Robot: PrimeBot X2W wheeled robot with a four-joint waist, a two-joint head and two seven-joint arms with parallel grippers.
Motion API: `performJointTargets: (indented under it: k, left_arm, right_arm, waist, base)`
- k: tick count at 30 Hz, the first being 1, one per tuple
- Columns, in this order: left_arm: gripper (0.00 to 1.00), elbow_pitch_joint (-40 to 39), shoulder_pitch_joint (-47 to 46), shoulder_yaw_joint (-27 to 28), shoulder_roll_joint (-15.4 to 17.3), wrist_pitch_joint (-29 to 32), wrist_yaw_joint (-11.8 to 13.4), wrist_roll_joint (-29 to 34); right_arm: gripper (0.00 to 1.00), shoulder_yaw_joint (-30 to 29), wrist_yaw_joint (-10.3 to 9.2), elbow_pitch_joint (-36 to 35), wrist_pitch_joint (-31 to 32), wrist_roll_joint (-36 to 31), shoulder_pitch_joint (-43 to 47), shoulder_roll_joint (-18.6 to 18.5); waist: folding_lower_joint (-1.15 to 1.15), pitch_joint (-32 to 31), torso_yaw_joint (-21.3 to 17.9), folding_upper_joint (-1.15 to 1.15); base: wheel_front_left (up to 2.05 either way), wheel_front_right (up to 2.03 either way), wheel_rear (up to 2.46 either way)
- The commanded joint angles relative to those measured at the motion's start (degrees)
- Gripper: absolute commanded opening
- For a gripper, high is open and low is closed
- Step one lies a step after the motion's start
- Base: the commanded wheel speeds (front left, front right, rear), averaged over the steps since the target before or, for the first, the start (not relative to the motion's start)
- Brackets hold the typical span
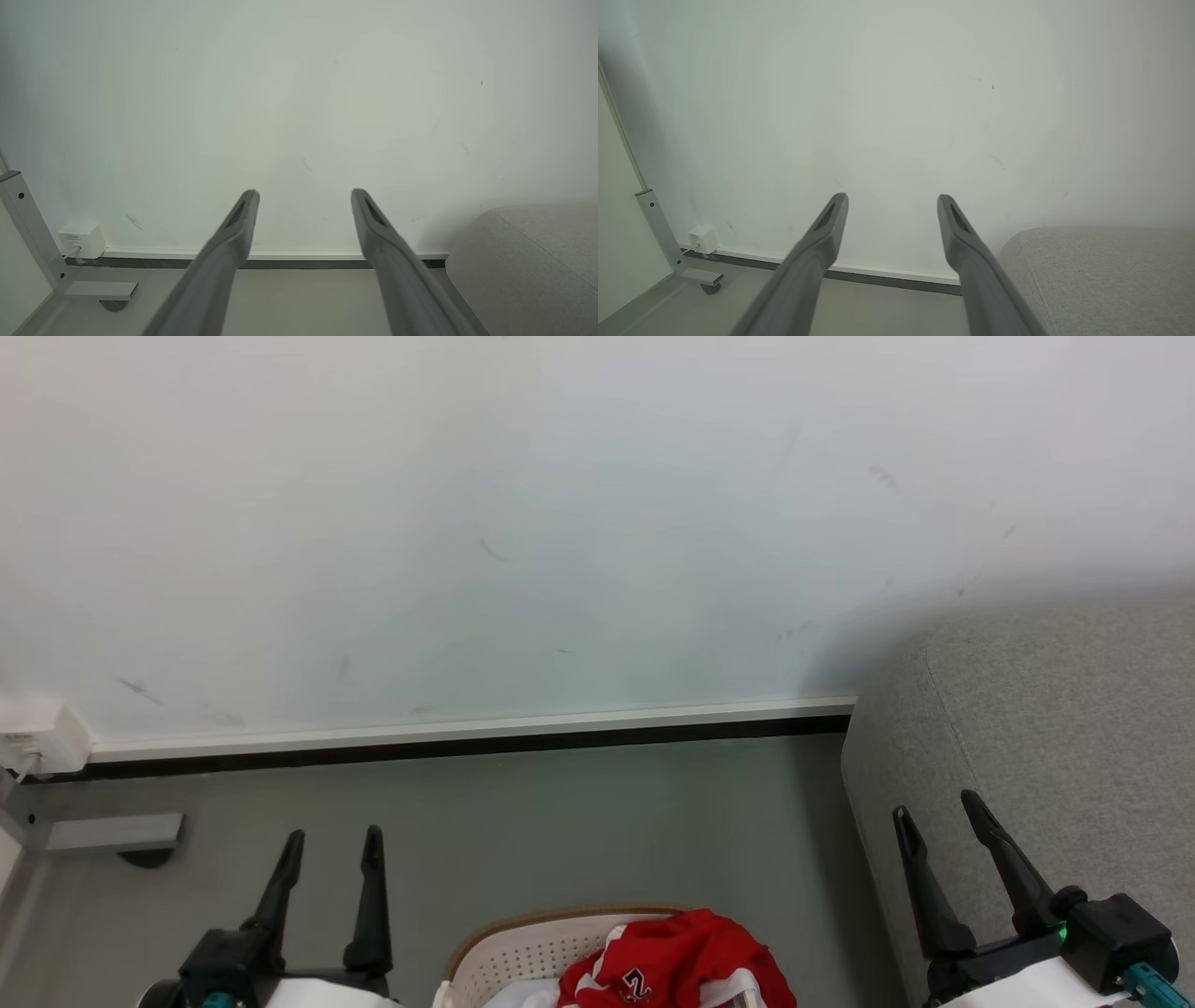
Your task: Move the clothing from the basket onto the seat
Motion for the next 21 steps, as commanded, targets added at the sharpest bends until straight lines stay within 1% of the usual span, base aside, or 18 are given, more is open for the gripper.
performJointTargets:
  k: [1, 9, 21]
  left_arm:
    - [1.00, 0.0, 0.1, 0.1, 0.4, -0.1, -0.1, 0.7]
    - [1.00, 0.0, -0.3, -0.2, 0.4, -0.1, -0.3, 0.7]
    - [1.00, 0.8, -1.6, -1.3, 0.4, -0.1, -1.9, 0.0]
  right_arm:
    - [1.00, 0.1, -0.12, -0.1, 0.0, 0.3, -0.5, -0.5]
    - [1.00, -0.2, -0.12, -0.2, 0.0, 0.6, -0.9, -1.1]
    - [1.00, -2.7, -0.12, -1.1, 0.0, 0.7, -1.2, -2.2]
  waist:
    - [0.00, 0.0, 0.0, 0.00]
    - [0.00, 0.3, -0.5, 0.00]
    - [0.00, 2.9, -2.7, 0.00]
  base:
    - [0.00, 0.00, 0.00]
    - [0.00, 0.00, 0.00]
    - [0.00, 0.00, 0.00]
